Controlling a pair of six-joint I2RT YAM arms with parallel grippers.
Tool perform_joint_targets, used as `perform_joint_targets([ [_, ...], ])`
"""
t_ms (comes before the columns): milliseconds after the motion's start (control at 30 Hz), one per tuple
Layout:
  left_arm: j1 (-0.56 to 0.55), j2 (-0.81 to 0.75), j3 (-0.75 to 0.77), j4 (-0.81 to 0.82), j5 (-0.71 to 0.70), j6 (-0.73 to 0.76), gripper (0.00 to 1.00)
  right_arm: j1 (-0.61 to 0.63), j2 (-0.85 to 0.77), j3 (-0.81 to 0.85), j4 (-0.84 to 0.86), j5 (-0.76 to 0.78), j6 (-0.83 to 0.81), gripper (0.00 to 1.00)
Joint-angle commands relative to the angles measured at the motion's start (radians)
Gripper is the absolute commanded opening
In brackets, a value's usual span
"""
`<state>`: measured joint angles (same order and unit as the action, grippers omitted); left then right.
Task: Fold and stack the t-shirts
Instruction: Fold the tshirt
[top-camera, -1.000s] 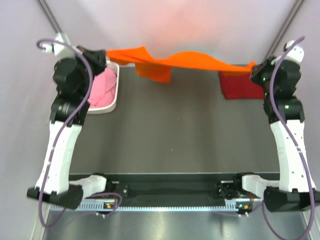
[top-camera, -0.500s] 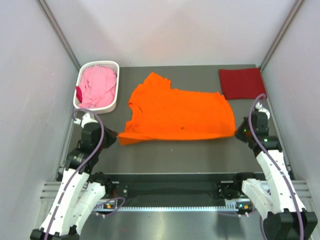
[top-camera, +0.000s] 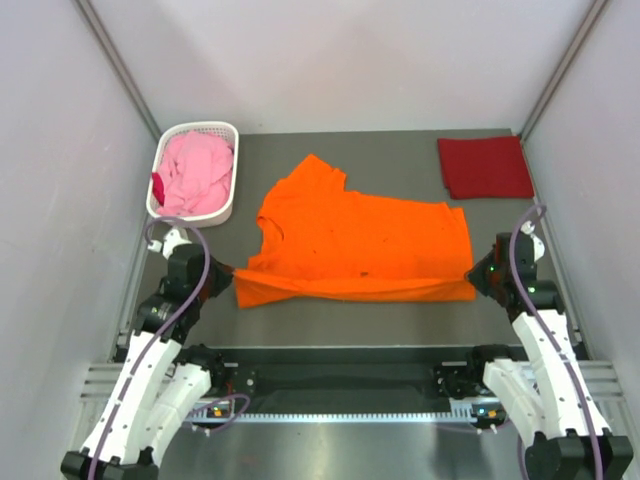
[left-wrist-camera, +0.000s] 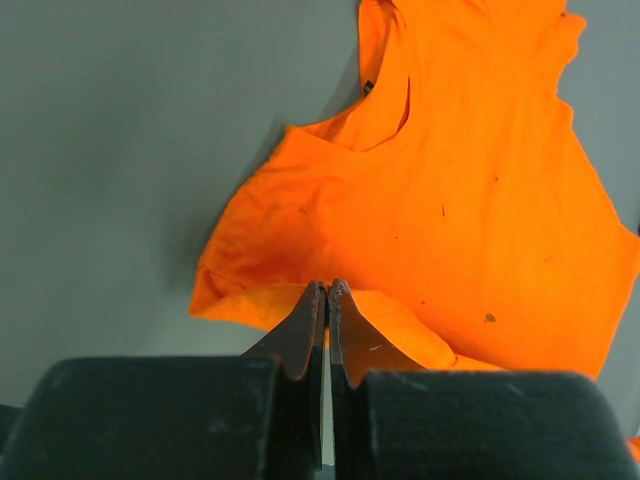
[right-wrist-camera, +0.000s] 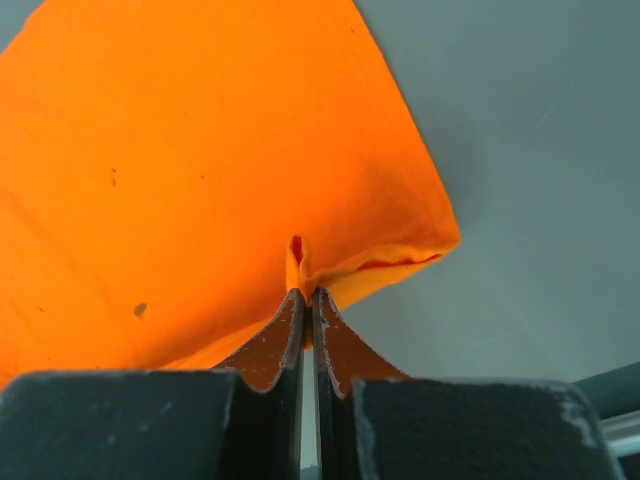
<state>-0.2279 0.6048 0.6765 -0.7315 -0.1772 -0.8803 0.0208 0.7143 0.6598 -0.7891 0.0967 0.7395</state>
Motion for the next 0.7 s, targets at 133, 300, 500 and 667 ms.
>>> perform_joint_targets([
  [133, -0.001, 0.151, 0.015, 0.173, -0.045, 0.033, 0.0, -0.012, 0.032, -0.075, 0.122, 0.055, 0.07, 0.0],
  [300, -0.001, 0.356, 0.041, 0.354, -0.027, 0.064, 0.0, -0.013, 0.131, -0.066, 0.224, 0.08, 0.035, 0.0],
  [500, 0.001, 0.608, 0.152, 0.422, -0.016, 0.155, 0.0, -0.015, 0.243, -0.035, 0.312, 0.118, -0.064, 0.0],
  [667, 0.001, 0.766, 0.279, 0.431, -0.011, 0.24, 0.0, -0.047, 0.292, -0.023, 0.347, 0.143, -0.107, 0.0],
])
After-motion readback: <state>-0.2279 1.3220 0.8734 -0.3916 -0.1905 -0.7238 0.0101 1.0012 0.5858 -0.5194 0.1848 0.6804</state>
